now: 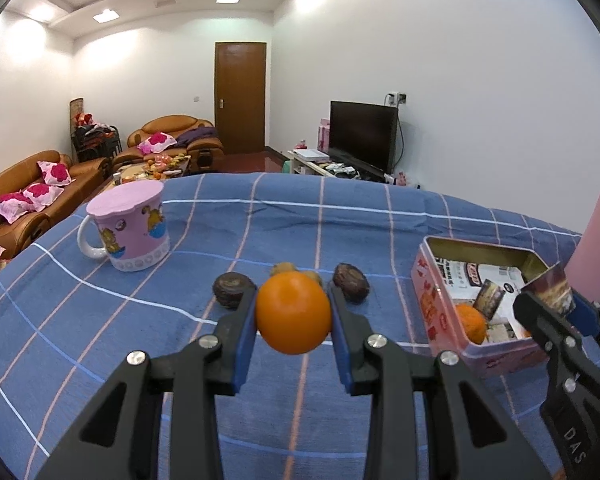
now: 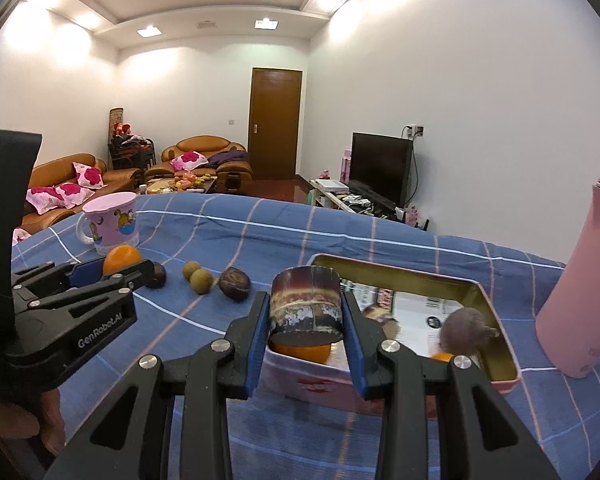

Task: Organize fruits
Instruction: 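Carry the orange in the left tool while the right tool carries the snack over the tin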

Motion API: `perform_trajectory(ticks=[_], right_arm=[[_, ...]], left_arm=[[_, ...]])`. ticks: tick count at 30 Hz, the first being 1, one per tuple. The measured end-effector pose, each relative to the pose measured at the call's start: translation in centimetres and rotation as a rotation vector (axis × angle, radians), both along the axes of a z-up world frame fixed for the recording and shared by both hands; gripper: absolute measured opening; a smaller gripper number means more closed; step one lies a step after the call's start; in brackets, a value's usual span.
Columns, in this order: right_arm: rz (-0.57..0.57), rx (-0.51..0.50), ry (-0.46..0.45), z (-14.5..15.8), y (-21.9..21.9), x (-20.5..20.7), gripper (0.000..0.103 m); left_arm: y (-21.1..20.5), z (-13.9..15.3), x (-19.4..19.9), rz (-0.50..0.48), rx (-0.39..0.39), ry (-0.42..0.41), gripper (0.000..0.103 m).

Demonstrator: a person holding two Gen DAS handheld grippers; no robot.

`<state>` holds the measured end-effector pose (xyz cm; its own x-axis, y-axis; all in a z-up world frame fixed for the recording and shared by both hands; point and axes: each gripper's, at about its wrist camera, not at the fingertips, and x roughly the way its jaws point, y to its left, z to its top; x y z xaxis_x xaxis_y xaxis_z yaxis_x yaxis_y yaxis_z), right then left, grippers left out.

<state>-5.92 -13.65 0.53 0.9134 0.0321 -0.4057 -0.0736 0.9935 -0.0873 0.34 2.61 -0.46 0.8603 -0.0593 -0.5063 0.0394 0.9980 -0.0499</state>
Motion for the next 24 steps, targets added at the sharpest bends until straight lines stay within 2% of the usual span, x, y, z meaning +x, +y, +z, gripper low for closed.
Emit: perform_trajectory(ticks=[13,24], right_arm=[[-0.037,0.006,-0.002,0.2,-4.3,-0.4,0.037],[-0.117,0.018,-0.001,0.3,-9.3,0.0,0.037]], left_arm=[[-5.0,0.3,0.0,-0.056,0.027,-0.008,0.036],[-8.7,0.8,0.1,-0.121,0.025,-0.04,0.036]])
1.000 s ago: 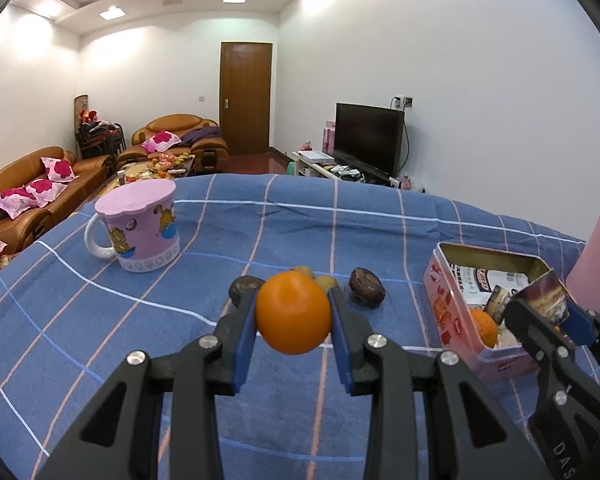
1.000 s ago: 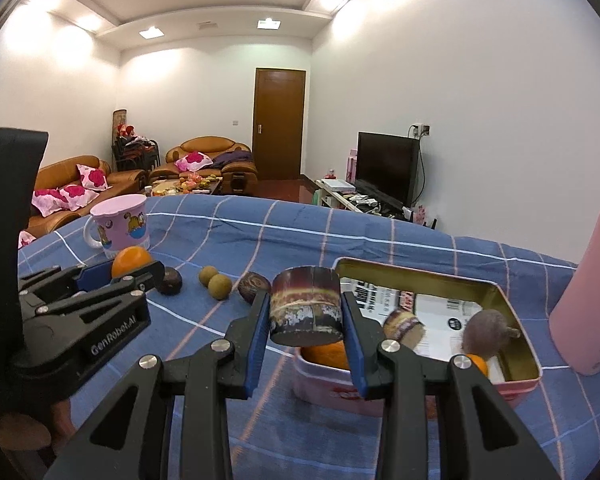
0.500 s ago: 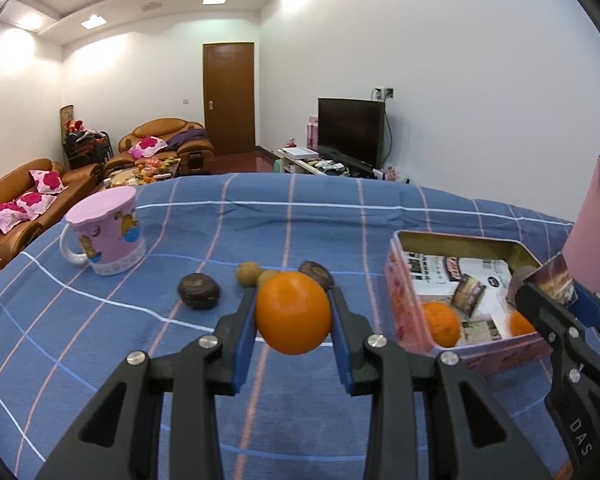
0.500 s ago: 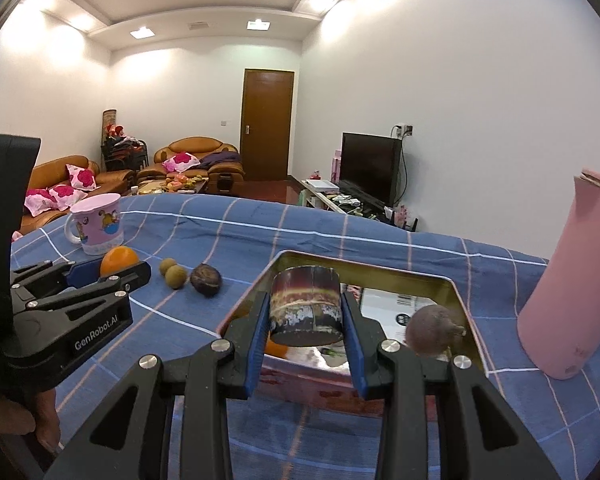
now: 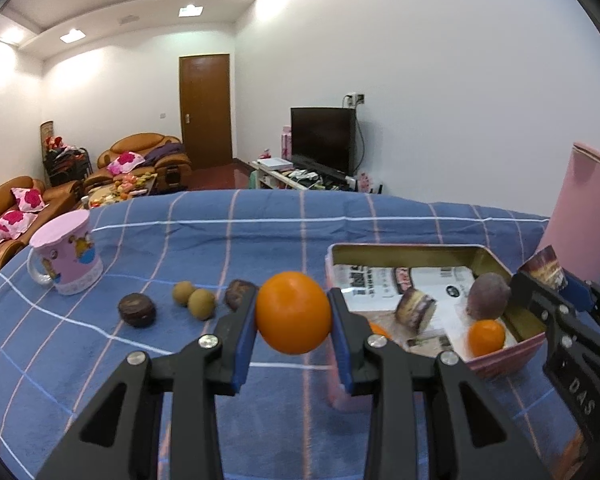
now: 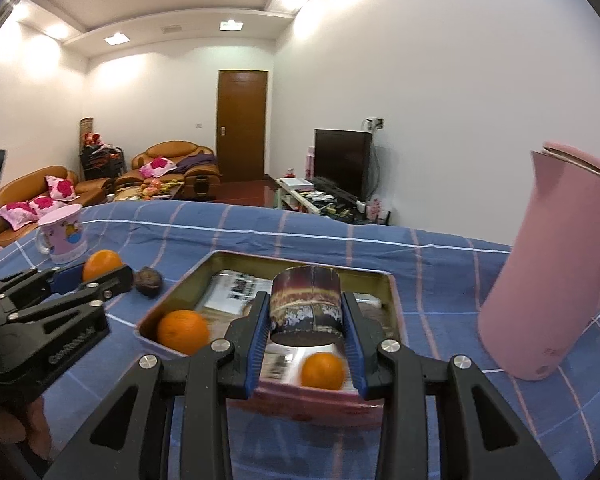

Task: Organize fruits
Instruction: 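Carry the orange in the left tool while the right tool carries the snack over the tin, then open the left tool to drop the orange into the tin while the right tool releases the snack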

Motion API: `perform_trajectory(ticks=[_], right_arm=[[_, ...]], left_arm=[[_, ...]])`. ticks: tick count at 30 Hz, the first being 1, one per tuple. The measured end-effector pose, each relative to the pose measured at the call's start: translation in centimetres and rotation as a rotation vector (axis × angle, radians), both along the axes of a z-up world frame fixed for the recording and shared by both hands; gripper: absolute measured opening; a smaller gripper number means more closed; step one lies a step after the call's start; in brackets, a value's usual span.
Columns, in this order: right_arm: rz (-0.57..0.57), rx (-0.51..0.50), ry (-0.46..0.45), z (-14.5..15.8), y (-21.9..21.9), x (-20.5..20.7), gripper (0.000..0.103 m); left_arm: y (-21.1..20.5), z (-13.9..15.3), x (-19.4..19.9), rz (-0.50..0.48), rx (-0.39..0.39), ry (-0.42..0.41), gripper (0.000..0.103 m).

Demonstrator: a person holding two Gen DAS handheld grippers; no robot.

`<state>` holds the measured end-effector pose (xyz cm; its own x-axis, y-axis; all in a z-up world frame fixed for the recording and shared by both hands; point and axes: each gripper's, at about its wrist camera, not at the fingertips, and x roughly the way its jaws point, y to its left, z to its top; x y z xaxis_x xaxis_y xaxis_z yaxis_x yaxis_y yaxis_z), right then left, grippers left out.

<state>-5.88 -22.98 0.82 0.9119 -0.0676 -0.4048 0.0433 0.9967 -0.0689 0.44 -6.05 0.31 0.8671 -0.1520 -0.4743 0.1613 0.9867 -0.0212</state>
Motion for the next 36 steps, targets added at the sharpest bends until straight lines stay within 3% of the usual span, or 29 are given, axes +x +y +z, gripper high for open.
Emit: perform_trajectory(ticks=[17,30,36], right_arm=[[-0.182,0.021,-0.019,0.8,-7.5,1.1,0.037],[-0.163,-0.015,0.009,0.5,-5.7,3.9,0.037],[-0.134,0.045,0.073,-0.1,-4.8,7.3,0.037]], left_arm=[[-7.1,0.2,1.9,-0.134,0.036,0.017,0.036],[-7.2,-0.4,5.4,-0.077,0.065,0.093,0.036],[-6.9,-1.0,6.1,-0.068,0.075,0.131,0.036]])
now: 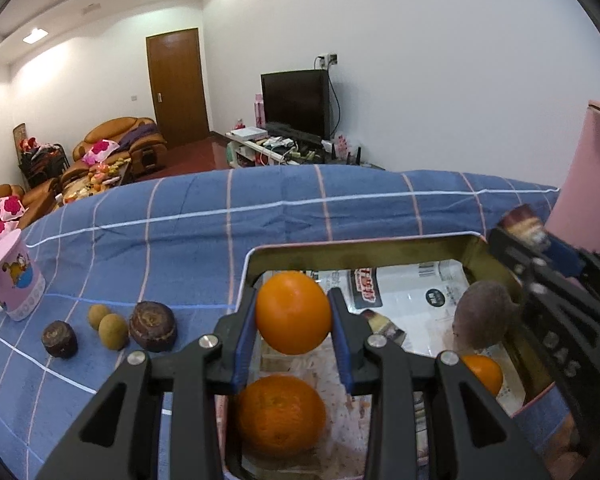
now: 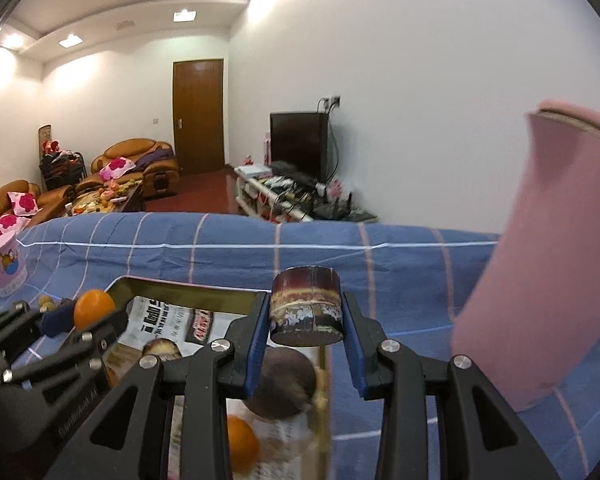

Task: Organize fruits
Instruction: 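Open the left tool to drop the orange into the tin while the right tool releases the snack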

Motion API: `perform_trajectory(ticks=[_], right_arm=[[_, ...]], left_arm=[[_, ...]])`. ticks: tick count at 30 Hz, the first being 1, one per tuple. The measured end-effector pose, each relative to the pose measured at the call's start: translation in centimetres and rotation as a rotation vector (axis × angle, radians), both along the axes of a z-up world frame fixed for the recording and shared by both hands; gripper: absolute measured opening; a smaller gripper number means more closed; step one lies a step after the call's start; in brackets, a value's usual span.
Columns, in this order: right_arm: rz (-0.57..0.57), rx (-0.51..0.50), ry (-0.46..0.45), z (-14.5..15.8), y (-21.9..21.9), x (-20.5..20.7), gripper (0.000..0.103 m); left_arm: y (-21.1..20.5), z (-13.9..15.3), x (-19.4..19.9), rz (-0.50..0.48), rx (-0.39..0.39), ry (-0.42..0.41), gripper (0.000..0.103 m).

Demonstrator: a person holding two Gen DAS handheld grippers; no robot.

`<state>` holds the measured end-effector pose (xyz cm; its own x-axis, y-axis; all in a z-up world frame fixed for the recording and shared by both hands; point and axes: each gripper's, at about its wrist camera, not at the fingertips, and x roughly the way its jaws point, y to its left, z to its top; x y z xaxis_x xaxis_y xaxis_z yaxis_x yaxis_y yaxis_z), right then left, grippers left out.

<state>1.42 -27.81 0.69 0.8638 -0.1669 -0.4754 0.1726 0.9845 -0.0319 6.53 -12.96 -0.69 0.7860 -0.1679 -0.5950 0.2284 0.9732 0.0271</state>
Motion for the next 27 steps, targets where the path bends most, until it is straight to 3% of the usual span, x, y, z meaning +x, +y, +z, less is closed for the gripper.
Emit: perform_trajectory(ticks=[15,27], right_arm=[[0.071,0.09,0.159,-2.2,1.2,3.8,0.037],[0.102,0.106,0.157,-2.0,1.1,3.6,0.037]], left_arm=[[-0.4,-0.7,1.4,0.018,0.033,0.058,0.036],[-0.7,-0.7,1.4,0.007,0.053,0.062,0.036]])
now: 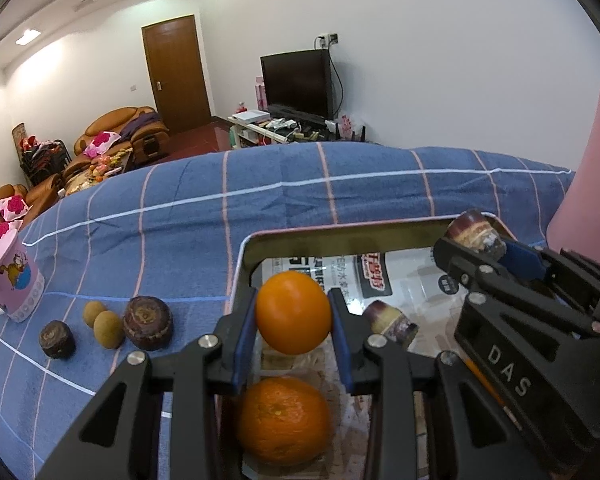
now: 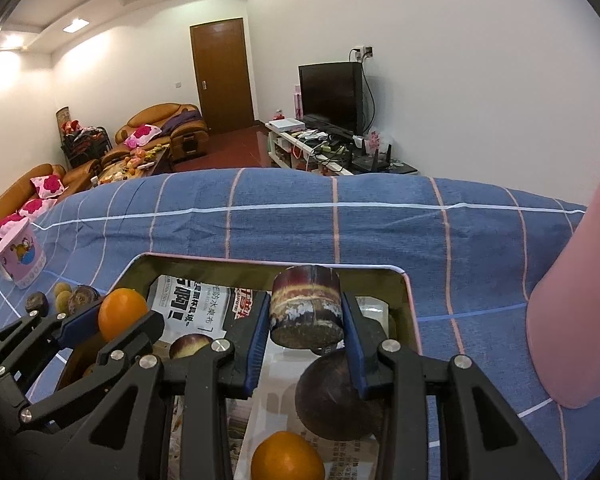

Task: Organize fruits
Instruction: 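Open the left tool to drop the orange into the tin while the right tool releases the snack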

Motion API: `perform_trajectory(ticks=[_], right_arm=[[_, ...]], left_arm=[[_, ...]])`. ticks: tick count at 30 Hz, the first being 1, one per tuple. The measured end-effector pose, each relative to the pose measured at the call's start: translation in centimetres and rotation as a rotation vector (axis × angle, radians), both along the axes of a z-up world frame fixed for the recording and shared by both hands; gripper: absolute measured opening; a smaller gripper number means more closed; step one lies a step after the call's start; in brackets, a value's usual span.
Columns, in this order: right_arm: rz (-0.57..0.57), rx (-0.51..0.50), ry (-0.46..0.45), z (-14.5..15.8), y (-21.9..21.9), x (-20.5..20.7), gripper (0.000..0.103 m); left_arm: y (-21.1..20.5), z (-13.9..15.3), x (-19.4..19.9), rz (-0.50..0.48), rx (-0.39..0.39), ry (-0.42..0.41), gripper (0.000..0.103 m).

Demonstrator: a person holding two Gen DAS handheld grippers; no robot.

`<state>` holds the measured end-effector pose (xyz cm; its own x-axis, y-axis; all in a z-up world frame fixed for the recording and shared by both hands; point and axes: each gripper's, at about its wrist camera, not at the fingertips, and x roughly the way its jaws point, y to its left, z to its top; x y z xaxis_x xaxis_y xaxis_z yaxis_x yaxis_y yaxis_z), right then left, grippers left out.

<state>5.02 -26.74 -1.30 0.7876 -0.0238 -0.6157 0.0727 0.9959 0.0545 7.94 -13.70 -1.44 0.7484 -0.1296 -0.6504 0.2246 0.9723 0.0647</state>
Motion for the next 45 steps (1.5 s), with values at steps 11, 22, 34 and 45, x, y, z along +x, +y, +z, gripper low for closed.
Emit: perform_trajectory(ticks=[11,22,34,45], right_arm=[[0.056,0.103,-0.027,0.2,-0.6,-0.4,0.053],[-0.173,0.101,-0.224,2.8,-2.9,-4.7,0.065],[-0.217,0.043,-0.315,3.0,-2.0,-6.3,0.078],[-0.274,-0.015,-0.349,3.3,-1.1,-7.7,0.078]], left_arm=[[0.2,0.1,-0.1,-0.003,0.001,-0.001,0.046],[0.1,1.7,-3.3,-0.037,-0.027,-0.173,0.103],[2.3,2.5,-4.1,0.054,-0.032,-0.274,0.103],[3.9,2.3,-4.5,0.062,-0.037,-0.266,0.103]])
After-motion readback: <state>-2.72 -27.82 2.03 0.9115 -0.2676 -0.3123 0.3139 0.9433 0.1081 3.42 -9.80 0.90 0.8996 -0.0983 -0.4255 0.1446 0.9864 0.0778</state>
